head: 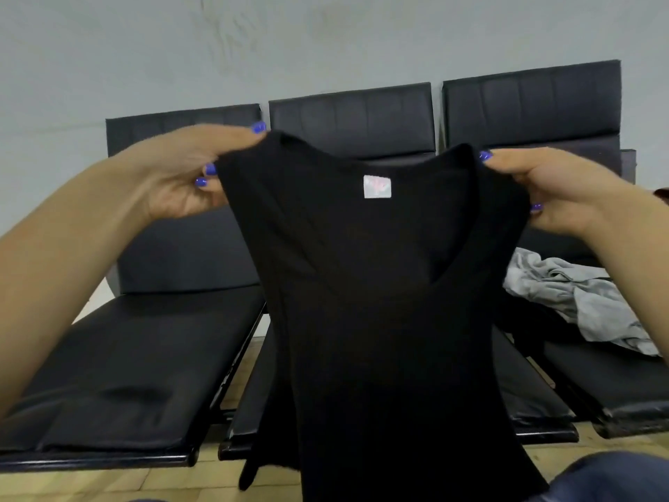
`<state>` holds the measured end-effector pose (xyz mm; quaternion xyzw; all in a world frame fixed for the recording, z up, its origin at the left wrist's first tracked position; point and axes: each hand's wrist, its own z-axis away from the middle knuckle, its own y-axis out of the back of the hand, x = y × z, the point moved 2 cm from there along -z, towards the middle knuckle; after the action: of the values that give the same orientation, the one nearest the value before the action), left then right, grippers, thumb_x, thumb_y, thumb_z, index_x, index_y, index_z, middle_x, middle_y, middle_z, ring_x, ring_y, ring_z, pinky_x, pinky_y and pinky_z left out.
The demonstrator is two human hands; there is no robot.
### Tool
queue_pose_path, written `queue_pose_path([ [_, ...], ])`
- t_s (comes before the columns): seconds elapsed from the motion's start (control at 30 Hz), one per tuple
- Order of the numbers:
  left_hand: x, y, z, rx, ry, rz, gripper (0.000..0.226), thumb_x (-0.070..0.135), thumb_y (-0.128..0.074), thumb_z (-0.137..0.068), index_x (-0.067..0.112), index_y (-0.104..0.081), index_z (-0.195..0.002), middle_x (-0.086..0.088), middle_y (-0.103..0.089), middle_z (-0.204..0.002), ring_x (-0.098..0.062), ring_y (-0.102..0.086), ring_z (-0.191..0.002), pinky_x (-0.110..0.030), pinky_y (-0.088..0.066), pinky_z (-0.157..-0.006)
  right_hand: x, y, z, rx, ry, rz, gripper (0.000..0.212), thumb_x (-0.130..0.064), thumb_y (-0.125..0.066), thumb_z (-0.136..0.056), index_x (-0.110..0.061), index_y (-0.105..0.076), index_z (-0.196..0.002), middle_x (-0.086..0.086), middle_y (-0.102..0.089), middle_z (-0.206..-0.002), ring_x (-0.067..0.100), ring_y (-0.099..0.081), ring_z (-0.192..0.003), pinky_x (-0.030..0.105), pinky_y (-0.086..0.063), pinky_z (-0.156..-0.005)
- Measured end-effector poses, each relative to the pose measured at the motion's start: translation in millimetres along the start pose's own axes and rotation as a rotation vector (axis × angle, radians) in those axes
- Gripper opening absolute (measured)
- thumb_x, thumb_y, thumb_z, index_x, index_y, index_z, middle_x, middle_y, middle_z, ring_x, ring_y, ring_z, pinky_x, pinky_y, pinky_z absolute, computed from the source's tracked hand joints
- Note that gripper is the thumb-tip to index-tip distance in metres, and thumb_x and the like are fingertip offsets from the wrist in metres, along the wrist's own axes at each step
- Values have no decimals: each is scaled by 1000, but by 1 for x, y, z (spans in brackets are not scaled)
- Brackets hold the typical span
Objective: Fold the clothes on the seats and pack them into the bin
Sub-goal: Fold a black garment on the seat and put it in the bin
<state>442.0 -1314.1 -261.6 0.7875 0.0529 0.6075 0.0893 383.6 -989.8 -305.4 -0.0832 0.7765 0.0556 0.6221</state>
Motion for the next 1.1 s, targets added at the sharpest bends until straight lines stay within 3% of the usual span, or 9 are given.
queue_pose_path([
  [0.07, -10, 4, -1, -64, 92, -11, 43, 13, -45, -97, 16, -58, -56, 10, -45, -40, -1, -40, -31, -6, -32, -34, 15, 0, -10, 84, 5, 306, 21, -13, -55, -93, -19, -66, -76, -8, -59, -58, 4, -49, -46, 12, -31, -36],
  [0.17, -35, 9, -10, -173, 220, -21, 10, 15, -72, -66, 13, -68, -57, 5, -52, -54, -2, -46, -43, -10, -41, -41, 41, -1, -28, 84, -19, 557, 8, -17, -61, -92, -18, -66, -86, 1, -58, -68, 13, -47, -53, 14, -34, -33],
  [0.3, -77, 19, -38, 75, 243, -101, 10, -1, -60, -84, 5, -64, -77, -1, -55, -60, -2, -53, -43, -13, -47, -44, 68, -9, -58, 90, -31, 729, 11, -19, -60, -93, -9, -63, -88, 7, -53, -58, 9, -47, -38, 15, -31, -30],
  [0.43, -113, 22, -66, 226, 217, -275, 7, 2, -60, -90, 3, -62, -83, -5, -53, -59, -3, -48, -34, -16, -44, -36, 93, -13, -96, 147, -175, 551, 8, -10, -61, -92, -5, -60, -98, 8, -52, -66, 6, -47, -30, 15, -32, -30],
  [0.57, -143, 15, -102, 352, 254, -92, 7, -5, -58, -89, 2, -57, -90, -9, -52, -71, -4, -50, -33, -17, -45, -36, 117, -28, -139, 248, -268, 296, 21, 4, -52, -93, 1, -51, -114, 14, -56, -95, 20, -60, -53, 22, -48, -35],
  [0.7, -179, 7, -140, 391, 316, 46, 19, -6, -57, -90, -2, -54, -108, -15, -57, -94, -23, -66, -61, -29, -56, -46, 150, -40, -180, 260, -354, 153, 38, 8, -50, -92, 5, -43, -130, 15, -49, -122, 29, -63, -70, 36, -57, -46],
  [0.87, -232, -1, -188, 416, 366, 49, 16, -5, -54, -92, 2, -53, -106, -13, -58, -96, -28, -67, -71, -30, -59, -51, 197, -43, -226, 371, -282, 347, 18, -1, -50, -93, 3, -55, -109, 14, -62, -105, 28, -66, -66, 43, -60, -63],
  [1.0, -289, -7, -233, 518, 400, 16, 13, -2, -53, -93, 7, -53, -102, -8, -59, -92, -24, -65, -69, -29, -58, -53, 245, -35, -266, 352, -278, 446, 8, -4, -53, -93, -1, -59, -96, 13, -60, -87, 31, -68, -73, 45, -60, -69],
  [1.1, -334, -20, -269, 563, 396, -63, 12, 0, -54, -93, 12, -53, -98, -3, -56, -80, -23, -64, -71, -36, -59, -69, 283, -29, -296, 353, -328, 509, 13, -5, -54, -92, -6, -56, -79, 13, -61, -84, 31, -68, -72, 44, -60, -71],
])
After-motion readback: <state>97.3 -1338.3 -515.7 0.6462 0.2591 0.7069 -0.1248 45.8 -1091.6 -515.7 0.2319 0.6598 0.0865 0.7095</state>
